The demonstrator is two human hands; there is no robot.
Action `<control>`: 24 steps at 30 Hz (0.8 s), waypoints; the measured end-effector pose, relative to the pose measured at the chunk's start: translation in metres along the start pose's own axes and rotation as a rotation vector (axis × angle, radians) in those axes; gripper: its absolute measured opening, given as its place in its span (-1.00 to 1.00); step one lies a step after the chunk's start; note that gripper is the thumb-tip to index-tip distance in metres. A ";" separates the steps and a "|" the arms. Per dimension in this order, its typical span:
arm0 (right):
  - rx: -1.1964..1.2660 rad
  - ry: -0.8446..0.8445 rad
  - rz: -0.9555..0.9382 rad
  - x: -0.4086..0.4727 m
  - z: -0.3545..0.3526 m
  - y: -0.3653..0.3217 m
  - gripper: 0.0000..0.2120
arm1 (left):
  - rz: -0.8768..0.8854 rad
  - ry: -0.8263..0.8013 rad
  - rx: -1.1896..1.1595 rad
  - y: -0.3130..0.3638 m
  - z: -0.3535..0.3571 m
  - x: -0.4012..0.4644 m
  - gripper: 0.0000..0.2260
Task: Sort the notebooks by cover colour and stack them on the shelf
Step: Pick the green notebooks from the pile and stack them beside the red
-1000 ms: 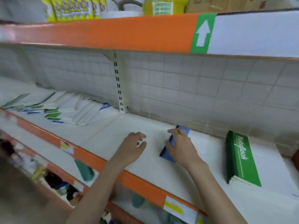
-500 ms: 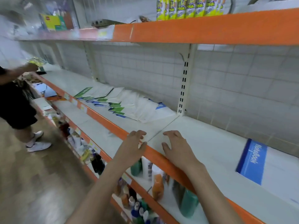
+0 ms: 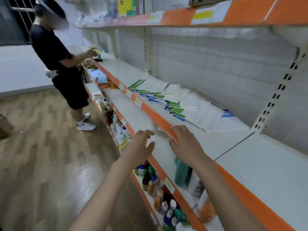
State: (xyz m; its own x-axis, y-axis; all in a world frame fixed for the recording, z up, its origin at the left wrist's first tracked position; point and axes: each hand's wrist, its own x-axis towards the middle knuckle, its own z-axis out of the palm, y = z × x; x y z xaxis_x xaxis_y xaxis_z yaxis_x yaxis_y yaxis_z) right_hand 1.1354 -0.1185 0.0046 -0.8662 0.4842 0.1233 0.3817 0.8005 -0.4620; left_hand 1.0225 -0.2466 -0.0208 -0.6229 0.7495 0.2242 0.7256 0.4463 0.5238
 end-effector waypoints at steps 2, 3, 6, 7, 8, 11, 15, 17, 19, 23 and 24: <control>0.002 -0.007 -0.018 0.021 0.011 -0.008 -0.66 | -0.016 0.007 0.010 -0.017 -0.006 0.009 -0.66; 0.006 -0.010 -0.021 0.031 0.016 -0.011 -0.65 | -0.022 0.011 0.014 -0.026 -0.009 0.015 -0.66; 0.006 -0.020 -0.037 0.065 0.026 -0.021 -0.63 | -0.033 0.030 0.028 -0.049 -0.016 0.041 -0.67; 0.010 -0.019 -0.042 0.077 0.029 -0.025 -0.63 | -0.032 0.029 0.033 -0.056 -0.018 0.051 -0.67; 0.017 -0.013 -0.046 0.090 0.031 -0.028 -0.63 | -0.029 0.026 0.038 -0.063 -0.021 0.063 -0.67; 0.020 0.015 -0.055 0.128 0.035 -0.034 -0.62 | -0.020 0.036 0.044 -0.082 -0.028 0.102 -0.68; -0.031 0.079 -0.021 0.177 0.037 -0.034 -0.61 | -0.011 0.040 0.040 -0.097 -0.032 0.154 -0.69; -0.036 0.128 -0.013 0.199 0.038 -0.034 -0.60 | 0.028 0.062 0.053 -0.104 -0.032 0.177 -0.69; -0.046 0.156 -0.015 0.217 0.039 -0.035 -0.62 | 0.055 0.079 0.042 -0.108 -0.033 0.196 -0.69; -0.030 0.168 0.005 0.241 0.041 -0.031 -0.60 | 0.110 0.043 -0.028 -0.111 -0.028 0.226 -0.67; -0.027 0.180 0.010 0.246 0.041 -0.028 -0.60 | 0.126 0.041 -0.029 -0.111 -0.026 0.233 -0.67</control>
State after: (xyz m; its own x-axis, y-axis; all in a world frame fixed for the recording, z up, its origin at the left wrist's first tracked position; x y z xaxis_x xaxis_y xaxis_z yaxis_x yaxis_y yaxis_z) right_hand 0.8985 -0.0361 0.0120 -0.7916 0.5459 0.2746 0.4007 0.8030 -0.4411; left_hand 0.7889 -0.1342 -0.0048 -0.5390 0.7781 0.3225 0.7904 0.3349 0.5130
